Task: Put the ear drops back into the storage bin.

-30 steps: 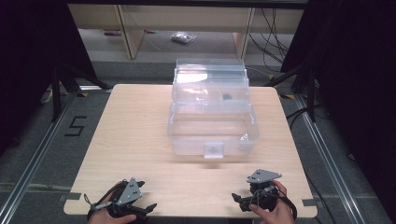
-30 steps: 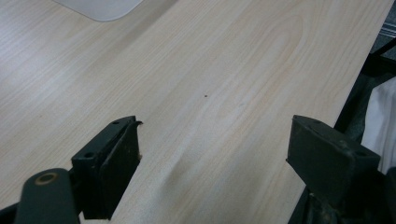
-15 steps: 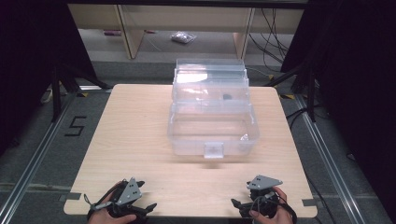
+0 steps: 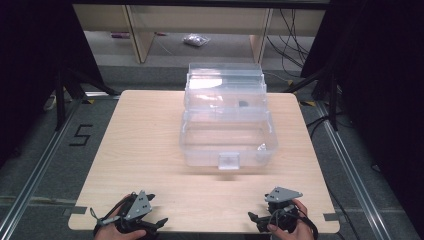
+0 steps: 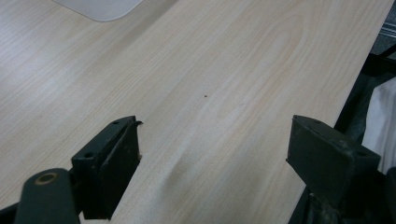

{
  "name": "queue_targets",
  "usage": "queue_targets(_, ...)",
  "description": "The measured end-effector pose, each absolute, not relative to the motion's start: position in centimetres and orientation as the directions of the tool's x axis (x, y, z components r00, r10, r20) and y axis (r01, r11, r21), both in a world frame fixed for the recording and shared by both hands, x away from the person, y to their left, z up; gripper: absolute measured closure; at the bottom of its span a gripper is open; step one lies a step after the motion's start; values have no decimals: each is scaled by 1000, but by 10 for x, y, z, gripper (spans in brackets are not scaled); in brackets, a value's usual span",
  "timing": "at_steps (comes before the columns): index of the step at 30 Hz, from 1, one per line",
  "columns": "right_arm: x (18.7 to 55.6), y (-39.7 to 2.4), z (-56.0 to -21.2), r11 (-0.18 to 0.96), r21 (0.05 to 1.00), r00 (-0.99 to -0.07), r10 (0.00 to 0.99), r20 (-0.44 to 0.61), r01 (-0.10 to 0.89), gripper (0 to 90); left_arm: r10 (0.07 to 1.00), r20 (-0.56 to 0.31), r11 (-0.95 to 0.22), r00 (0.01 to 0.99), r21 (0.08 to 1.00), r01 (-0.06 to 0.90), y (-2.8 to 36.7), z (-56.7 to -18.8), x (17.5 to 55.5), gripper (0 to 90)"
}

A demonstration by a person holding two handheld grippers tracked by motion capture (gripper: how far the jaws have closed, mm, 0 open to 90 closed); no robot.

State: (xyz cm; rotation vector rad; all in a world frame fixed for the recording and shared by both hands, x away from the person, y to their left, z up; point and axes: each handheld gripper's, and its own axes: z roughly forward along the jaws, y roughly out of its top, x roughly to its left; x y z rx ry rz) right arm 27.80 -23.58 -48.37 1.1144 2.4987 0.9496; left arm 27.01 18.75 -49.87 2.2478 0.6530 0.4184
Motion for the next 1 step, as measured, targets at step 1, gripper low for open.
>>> queue_targets(1, 278, -236, -484, 494, 650, -676, 736, 41, 577, 167, 565, 102, -598, 819, 735, 321, 188, -499, 270, 165)
